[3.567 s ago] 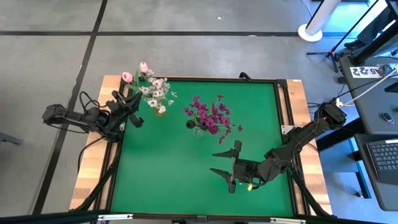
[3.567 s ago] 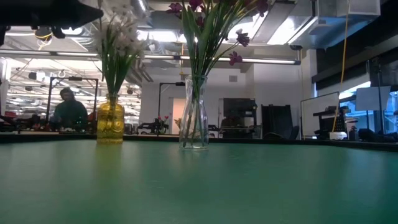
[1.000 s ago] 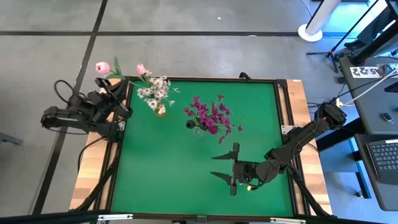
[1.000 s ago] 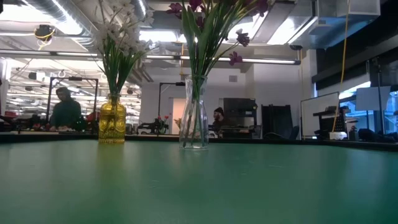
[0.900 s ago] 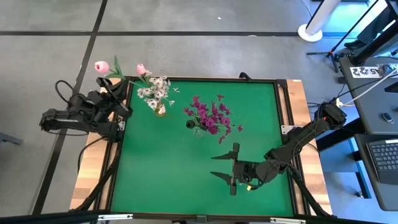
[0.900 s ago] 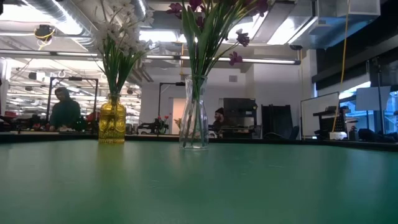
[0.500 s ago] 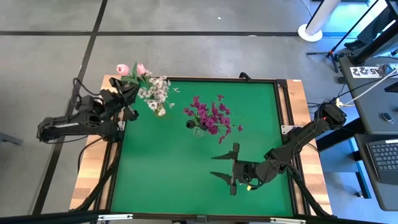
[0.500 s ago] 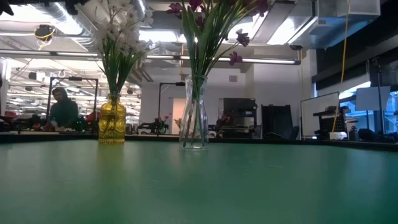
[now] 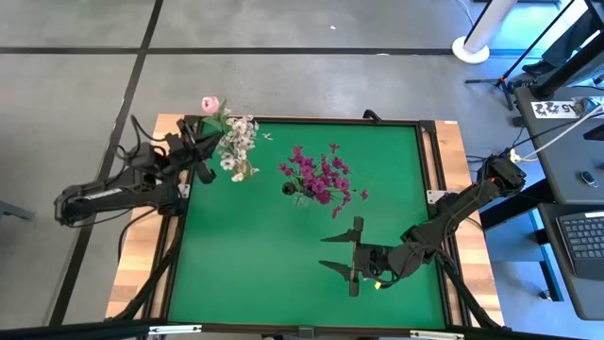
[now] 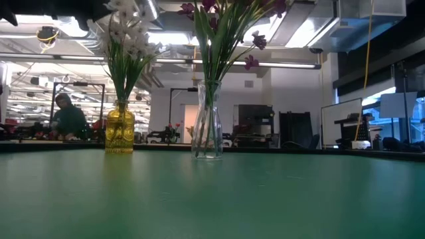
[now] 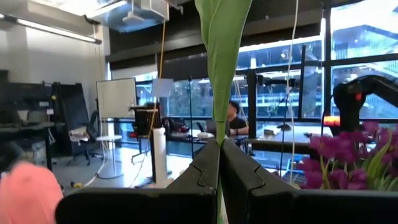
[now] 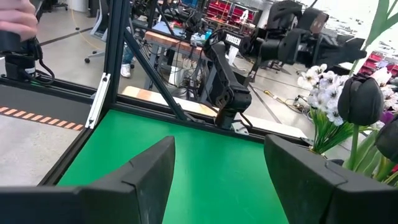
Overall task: Sort flowers into vase by color
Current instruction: Put the pink tulip into the yellow vase
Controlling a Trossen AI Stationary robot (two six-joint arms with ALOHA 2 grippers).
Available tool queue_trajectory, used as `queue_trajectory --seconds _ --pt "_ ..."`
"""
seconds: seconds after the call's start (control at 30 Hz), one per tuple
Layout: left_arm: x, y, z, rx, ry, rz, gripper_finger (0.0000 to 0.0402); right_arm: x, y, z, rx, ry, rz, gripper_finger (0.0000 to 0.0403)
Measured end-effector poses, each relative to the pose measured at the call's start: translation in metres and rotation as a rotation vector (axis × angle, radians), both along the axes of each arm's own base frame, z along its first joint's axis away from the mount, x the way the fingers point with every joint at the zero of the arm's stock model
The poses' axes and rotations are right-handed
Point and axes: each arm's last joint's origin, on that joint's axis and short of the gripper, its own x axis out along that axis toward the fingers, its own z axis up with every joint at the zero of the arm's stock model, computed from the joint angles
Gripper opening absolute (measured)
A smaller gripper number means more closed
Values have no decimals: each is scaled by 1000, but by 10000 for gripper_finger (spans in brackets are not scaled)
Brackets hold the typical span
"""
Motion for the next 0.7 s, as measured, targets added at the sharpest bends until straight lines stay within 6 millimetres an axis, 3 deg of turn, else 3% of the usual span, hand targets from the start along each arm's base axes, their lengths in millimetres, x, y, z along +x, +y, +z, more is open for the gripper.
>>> queue_trajectory --seconds 0.47,0.7 --pt "4 13 -72 -48 -52 58 0 0 0 -2 -2 20 -1 246" --pt "1 12 -70 4 -142 37 0 0 0 -3 -4 22 -1 246"
